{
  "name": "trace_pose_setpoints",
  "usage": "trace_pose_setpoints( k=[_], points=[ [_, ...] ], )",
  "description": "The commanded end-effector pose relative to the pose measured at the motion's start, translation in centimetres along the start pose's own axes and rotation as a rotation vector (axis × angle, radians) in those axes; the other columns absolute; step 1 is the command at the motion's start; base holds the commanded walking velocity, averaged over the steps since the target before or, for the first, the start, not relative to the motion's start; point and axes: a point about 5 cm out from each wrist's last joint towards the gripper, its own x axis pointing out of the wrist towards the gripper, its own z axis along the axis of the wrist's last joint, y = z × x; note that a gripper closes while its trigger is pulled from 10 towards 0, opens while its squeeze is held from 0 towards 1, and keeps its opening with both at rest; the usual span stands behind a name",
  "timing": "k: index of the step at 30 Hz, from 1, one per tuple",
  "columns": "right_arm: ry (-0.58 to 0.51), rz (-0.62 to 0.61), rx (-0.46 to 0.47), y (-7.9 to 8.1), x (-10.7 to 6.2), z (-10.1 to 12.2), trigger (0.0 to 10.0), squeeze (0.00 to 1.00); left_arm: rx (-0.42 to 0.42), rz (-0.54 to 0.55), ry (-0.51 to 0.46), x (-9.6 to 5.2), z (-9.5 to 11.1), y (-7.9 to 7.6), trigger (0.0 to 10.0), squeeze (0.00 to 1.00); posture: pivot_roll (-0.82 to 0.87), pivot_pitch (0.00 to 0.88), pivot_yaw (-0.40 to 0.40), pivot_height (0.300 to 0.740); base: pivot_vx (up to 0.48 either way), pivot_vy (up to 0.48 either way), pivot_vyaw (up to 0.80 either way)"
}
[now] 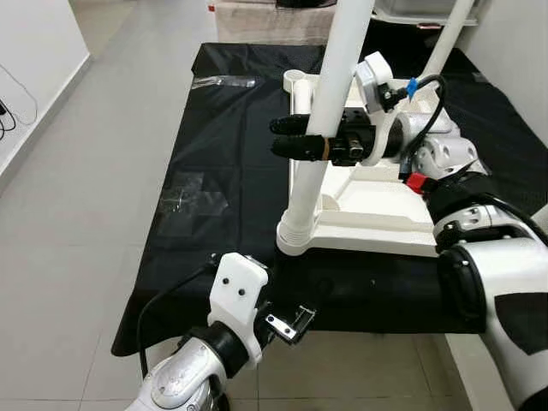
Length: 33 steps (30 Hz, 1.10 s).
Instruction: Building children table
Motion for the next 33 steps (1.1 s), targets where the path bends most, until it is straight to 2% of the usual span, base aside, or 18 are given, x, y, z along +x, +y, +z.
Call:
trace_pose_setpoints(
  k=[1, 3, 5, 24, 26, 28, 29, 30, 32, 33],
  points=[
    [0.057, 0.031, 0.054, 0.5, 0.8, -2.3, 10.0, 0.0, -0.001, 0.002, 0.011, -0.1, -0.1, -0.1, 10.0, 0.0, 0.13, 0.238, -0.055, 0.74, 0.0, 0.0, 0.0],
    [0.063, 0.021, 0.053, 0.4, 1.0, -2.4, 10.0, 0.0, -0.001, 0.003, 0.01, -0.1, -0.1, -0.1, 10.0, 0.0, 0.13, 0.238, -0.055, 0.74, 0.0, 0.0, 0.0],
    [0.091, -0.041, 0.041, 0.1, 1.5, -2.8, 10.0, 0.0, 0.004, 0.003, 0.008, 0.0, 0.0, 0.0, 10.0, 0.0, 0.13, 0.239, -0.058, 0.74, 0.0, 0.0, 0.0],
    [0.118, -0.194, 0.053, 0.4, 2.9, -4.5, 10.0, 0.0, 0.04, 0.042, -0.005, 0.0, 0.2, 1.3, 10.0, 0.0, 0.13, 0.227, -0.06, 0.74, 0.0, 0.0, 0.0],
    [0.133, -0.34, 0.087, -0.1, 3.3, -4.9, 10.0, 0.0, 0.049, 0.051, -0.006, 0.0, 0.2, 1.5, 10.0, 0.0, 0.12, 0.223, -0.059, 0.74, 0.0, 0.0, 0.0],
    [0.133, -0.34, 0.087, -0.1, 3.3, -4.9, 10.0, 0.0, 0.049, 0.051, -0.006, 0.0, 0.2, 1.5, 10.0, 0.0, 0.12, 0.223, -0.059, 0.74, 0.0, 0.0, 0.0],
    [0.137, -0.416, 0.119, -0.4, 3.4, -5.2, 10.0, 0.0, 0.051, 0.055, -0.008, 0.0, 0.3, 1.6, 10.0, 0.0, 0.12, 0.22, -0.058, 0.74, 0.0, 0.0, 0.0],
    [0.137, -0.416, 0.119, -0.4, 3.4, -5.2, 10.0, 0.0, 0.051, 0.055, -0.008, 0.0, 0.3, 1.6, 10.0, 0.0, 0.12, 0.22, -0.058, 0.74, 0.0, 0.0, 0.0],
    [0.143, -0.558, 0.165, -1.0, 3.6, -5.4, 10.0, 0.0, 0.054, 0.061, -0.01, 0.1, 0.3, 1.7, 10.0, 0.0, 0.12, 0.217, -0.057, 0.74, 0.0, 0.0, 0.0],
    [0.143, -0.558, 0.165, -1.0, 3.6, -5.4, 10.0, 0.0, 0.054, 0.061, -0.01, 0.1, 0.3, 1.7, 10.0, 0.0, 0.12, 0.217, -0.057, 0.74, 0.0, 0.0, 0.0]
  ],
)
